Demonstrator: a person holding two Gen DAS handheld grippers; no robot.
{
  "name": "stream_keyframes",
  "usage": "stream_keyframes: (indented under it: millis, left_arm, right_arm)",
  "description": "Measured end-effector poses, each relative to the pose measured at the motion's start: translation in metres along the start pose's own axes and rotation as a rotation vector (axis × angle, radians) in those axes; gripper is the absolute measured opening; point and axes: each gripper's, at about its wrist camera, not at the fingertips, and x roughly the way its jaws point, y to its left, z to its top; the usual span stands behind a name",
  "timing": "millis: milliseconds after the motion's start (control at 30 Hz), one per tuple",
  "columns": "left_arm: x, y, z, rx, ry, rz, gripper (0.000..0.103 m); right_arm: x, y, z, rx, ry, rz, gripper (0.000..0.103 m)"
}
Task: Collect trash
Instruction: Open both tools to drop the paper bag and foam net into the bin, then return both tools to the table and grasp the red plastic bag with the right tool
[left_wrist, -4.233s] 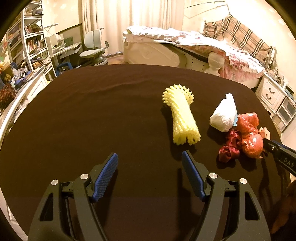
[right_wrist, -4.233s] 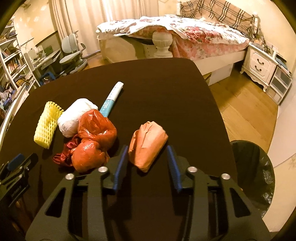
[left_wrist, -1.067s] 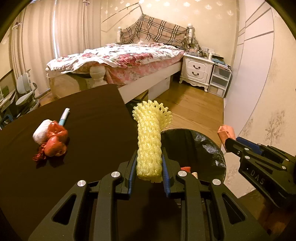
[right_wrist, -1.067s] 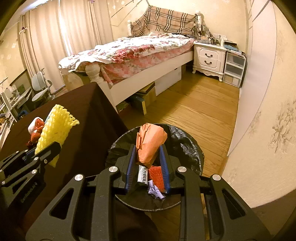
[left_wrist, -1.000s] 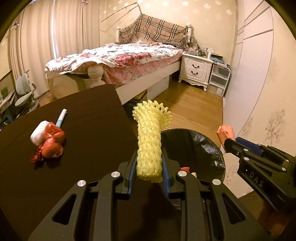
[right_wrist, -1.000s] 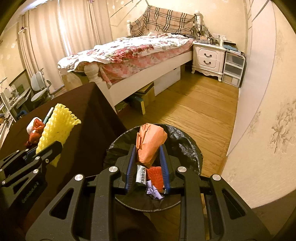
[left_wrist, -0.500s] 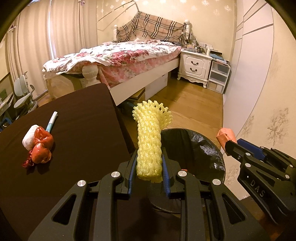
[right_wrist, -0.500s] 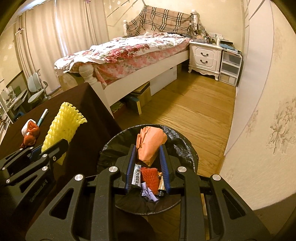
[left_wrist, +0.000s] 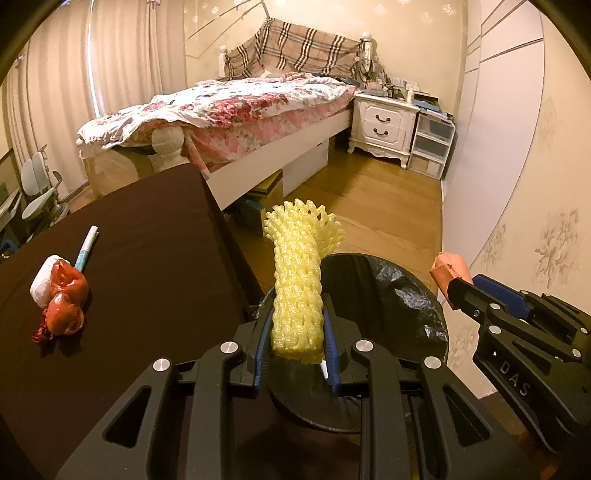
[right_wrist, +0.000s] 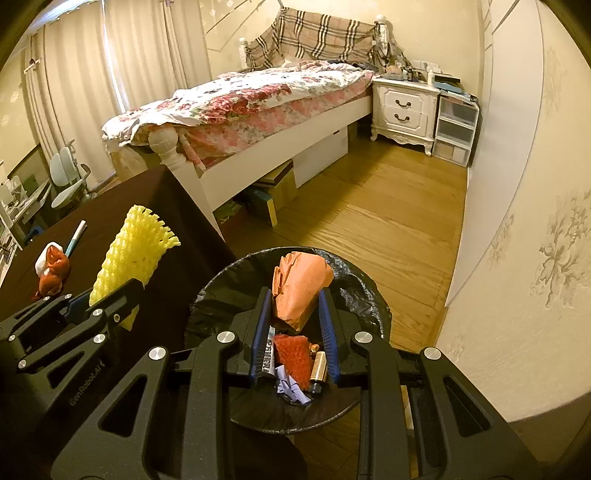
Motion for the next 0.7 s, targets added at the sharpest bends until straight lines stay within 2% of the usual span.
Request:
stream_keyframes:
  millis: [100,167,267,367,433,600,700]
  left_arm:
    - [0.002,0.002,0.001,-0.011,0.010,0.000,0.038]
    - [0.001,0.004,0.000,-0.020,0.008,0.005,0.054]
    - [-0.001,0.006,0.000,-0.026,0.006,0.010,0.065]
    - [-0.003,0.010,0.000,-0.032,0.001,0.018,0.070]
    - [-0.005,0.012,-0.001,-0.034,-0.001,0.030,0.073]
    - [-0.013,0.020,-0.003,-0.037,-0.009,0.068,0.074]
    - [-0.018,0.031,-0.004,-0.061,-0.009,0.077,0.074]
  right_arm:
    - [0.002,-0.001,0.000,0.000,0.006,0.001,0.027]
    - [0.004,-0.002,0.001,0.002,0.006,-0.001,0.028]
    - [0.005,-0.003,0.001,0.012,0.003,-0.006,0.040]
    - [0.004,-0.004,0.000,0.014,0.000,-0.015,0.046]
    - [0.004,-0.003,-0.001,0.014,-0.004,-0.021,0.056]
    - [0.004,-0.001,-0.001,0.014,-0.007,-0.025,0.066]
    - [0.004,0.003,-0.002,0.010,-0.003,-0.020,0.068]
